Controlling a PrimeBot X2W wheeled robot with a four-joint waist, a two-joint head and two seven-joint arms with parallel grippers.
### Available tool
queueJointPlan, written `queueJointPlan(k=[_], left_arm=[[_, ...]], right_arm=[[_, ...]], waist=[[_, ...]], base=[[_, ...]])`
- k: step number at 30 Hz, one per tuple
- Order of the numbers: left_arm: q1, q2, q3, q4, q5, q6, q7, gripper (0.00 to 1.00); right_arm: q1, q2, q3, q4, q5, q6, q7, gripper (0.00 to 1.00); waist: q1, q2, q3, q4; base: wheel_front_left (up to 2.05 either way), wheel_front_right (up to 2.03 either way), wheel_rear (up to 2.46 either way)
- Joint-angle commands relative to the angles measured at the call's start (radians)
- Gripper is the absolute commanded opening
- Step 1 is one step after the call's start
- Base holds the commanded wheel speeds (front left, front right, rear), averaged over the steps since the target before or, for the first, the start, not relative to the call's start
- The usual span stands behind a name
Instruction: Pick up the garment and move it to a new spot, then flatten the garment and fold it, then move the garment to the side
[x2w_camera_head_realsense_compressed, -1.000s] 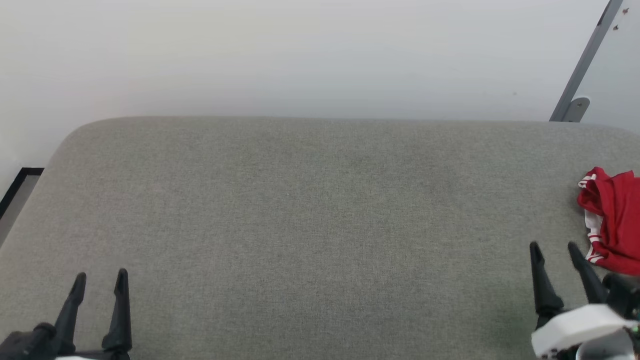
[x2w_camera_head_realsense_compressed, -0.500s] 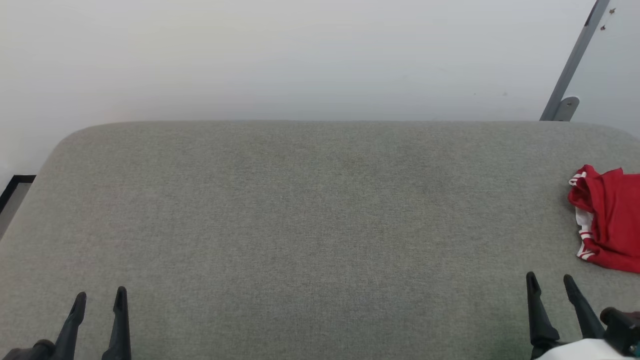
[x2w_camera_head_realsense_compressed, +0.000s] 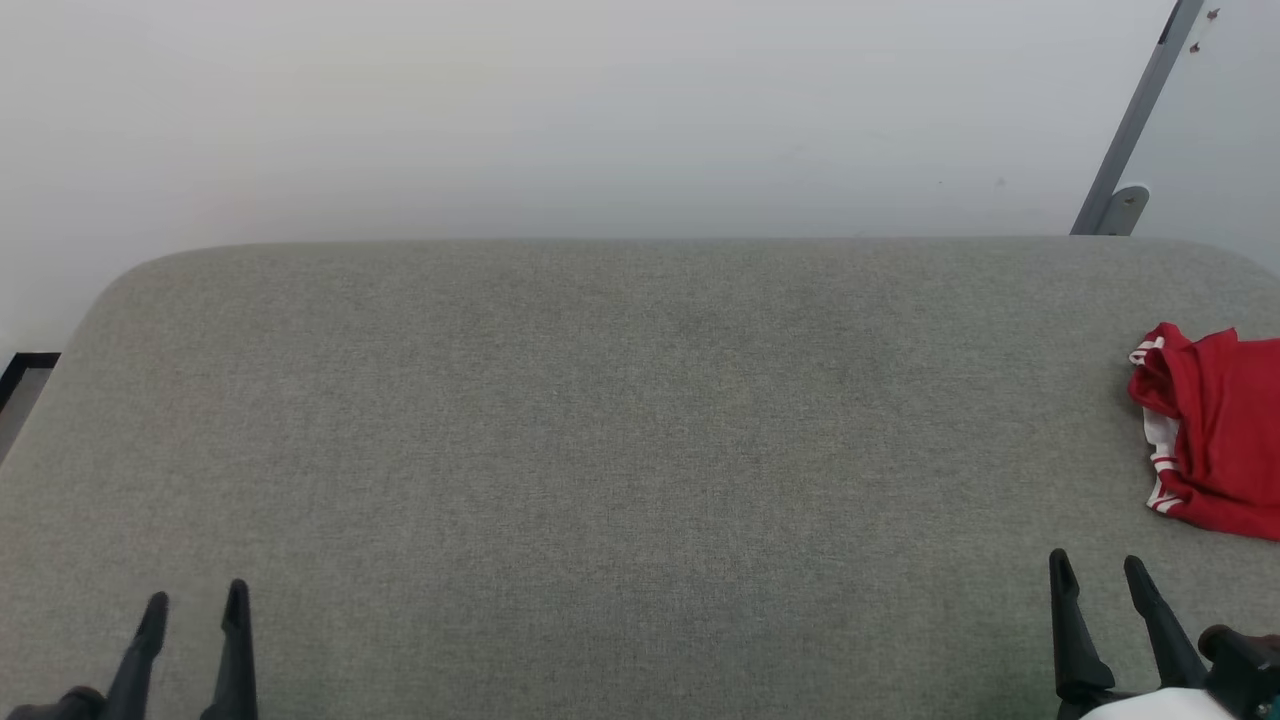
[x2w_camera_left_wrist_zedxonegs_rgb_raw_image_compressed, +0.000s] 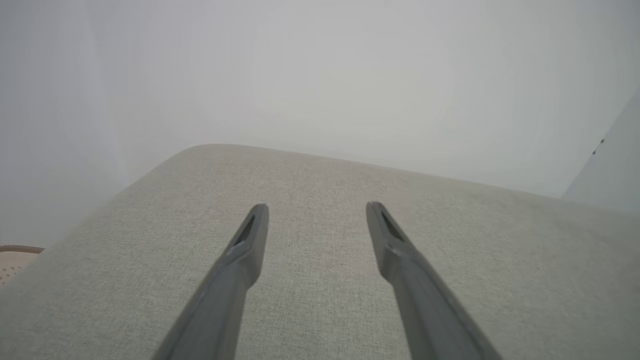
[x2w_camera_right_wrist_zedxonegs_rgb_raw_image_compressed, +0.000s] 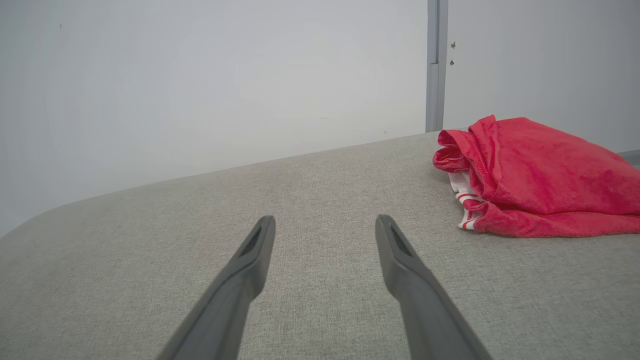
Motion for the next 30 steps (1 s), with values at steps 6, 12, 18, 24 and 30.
queueJointPlan(k=[6, 12, 18, 24, 30], left_arm=[[0.001, -0.028, 0.004, 0.034, -0.004, 0.0, 0.003, 0.0], [-0.025, -0.042, 0.006, 0.042, -0.104, 0.0, 0.035, 0.0], [-0.045, -0.053, 0.008, 0.049, -0.182, 0.0, 0.059, 0.0], [-0.068, -0.065, 0.009, 0.056, -0.268, 0.0, 0.086, 0.0], [-0.089, -0.077, 0.011, 0.063, -0.349, -0.001, 0.112, 0.0]], right_arm=[[0.004, 0.009, 0.003, 0.028, 0.003, 0.0, 0.008, 0.0], [-0.018, 0.012, -0.002, 0.031, 0.11, 0.0, 0.04, 0.0], [-0.032, 0.014, -0.002, 0.03, 0.195, 0.0, 0.061, 0.0], [-0.049, 0.017, -0.002, 0.029, 0.29, 0.0, 0.085, 0.0], [-0.065, 0.02, -0.002, 0.029, 0.378, 0.0, 0.108, 0.0]], waist=[[0.0, -0.0001, 0.002, 0.001], [0.0, -0.0001, 0.003, 0.0], [0.0, -0.0001, 0.005, -0.001], [0.0, -0.0001, 0.006, -0.002], [0.0, -0.0001, 0.008, -0.003]], base=[[0.0, 0.0, 0.0], [0.0, 0.0, 0.0], [0.0, 0.0, 0.0], [0.0, 0.0, 0.0], [0.0, 0.0, 0.0]])
